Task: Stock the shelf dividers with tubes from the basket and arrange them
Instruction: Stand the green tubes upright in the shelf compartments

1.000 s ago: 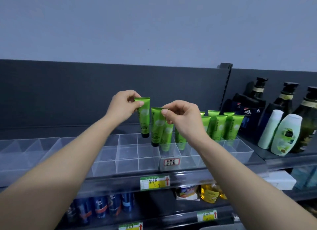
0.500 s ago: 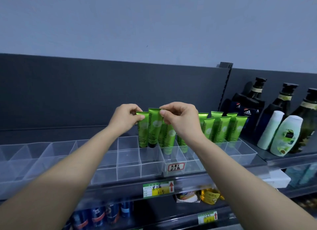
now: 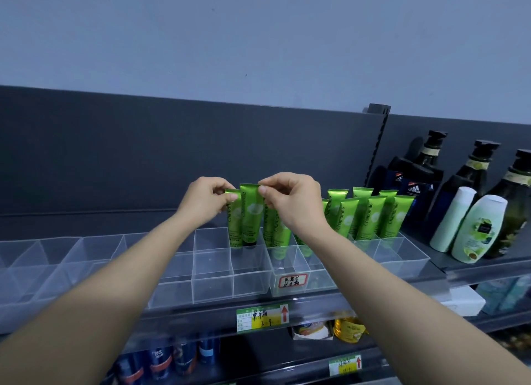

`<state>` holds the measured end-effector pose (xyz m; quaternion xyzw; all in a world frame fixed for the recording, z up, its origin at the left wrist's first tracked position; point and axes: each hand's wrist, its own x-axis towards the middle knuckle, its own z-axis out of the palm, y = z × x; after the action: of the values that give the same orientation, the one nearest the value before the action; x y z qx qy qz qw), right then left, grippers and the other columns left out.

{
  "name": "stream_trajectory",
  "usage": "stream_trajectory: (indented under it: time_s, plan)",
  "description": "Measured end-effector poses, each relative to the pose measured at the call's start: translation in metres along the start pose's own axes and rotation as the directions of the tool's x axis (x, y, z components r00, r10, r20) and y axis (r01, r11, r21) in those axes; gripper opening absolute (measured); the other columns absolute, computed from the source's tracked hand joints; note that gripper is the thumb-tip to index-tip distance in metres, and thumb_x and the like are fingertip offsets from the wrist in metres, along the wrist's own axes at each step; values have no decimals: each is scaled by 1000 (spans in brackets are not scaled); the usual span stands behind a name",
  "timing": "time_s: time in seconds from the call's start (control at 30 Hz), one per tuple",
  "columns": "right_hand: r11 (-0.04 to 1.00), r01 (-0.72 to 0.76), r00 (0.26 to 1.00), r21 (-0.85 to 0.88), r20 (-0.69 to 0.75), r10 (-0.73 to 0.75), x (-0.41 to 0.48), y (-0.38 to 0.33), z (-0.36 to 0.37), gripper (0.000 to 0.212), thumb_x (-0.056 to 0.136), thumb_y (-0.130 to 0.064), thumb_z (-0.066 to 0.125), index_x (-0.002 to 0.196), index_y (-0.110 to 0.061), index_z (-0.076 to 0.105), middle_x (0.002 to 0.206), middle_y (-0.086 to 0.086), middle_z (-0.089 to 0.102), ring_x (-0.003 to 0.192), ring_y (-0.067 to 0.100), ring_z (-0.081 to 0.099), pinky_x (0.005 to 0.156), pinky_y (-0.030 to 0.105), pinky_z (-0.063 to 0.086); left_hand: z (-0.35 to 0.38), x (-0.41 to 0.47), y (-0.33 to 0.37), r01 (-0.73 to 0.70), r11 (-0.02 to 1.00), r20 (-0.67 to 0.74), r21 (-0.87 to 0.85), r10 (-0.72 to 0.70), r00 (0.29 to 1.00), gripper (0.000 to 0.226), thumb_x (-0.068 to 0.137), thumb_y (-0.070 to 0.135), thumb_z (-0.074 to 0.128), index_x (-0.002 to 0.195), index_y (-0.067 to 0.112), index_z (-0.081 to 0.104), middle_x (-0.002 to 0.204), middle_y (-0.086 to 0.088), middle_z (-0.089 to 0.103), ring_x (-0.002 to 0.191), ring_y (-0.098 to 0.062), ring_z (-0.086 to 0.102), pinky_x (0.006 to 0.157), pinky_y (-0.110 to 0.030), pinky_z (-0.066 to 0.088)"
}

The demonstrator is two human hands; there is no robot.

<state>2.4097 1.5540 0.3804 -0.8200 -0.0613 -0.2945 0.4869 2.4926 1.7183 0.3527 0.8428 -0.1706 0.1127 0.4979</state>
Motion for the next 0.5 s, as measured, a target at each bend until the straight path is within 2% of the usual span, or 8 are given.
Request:
stream_trajectory:
  time_s: [0.13,0.33,0.5]
  plan:
    - [998,-24,998,-61,55,27,-3,13,8,4,81,-11,73,84,-13,76,59,-15,60,56,1,56,66,23,50,0,1,-3,2,1000,16,2,-2,1000,13,84,5,67,78,17,68,66,-6,62,55,-13,56,59,-26,50]
    - [990,-72,991,-120,100,84,-6,27,15,4,82,-11,72,84,-12,75,62,-13,61,59,7,59,74,31,56,-1,2,-6,3,1000,33,-4,-2,999,5,84,10,70,81,14,70,63,-6,61,53,-13,56,57,-25,50]
    - [990,-88,990,-109,100,99,-4,29,16,4,83,-11,72,84,-12,75,63,-12,62,60,9,60,76,33,57,-2,0,-6,-1,1000,30,6,1,1000,8,84,11,70,79,16,68,59,-2,59,45,-4,53,54,-20,47]
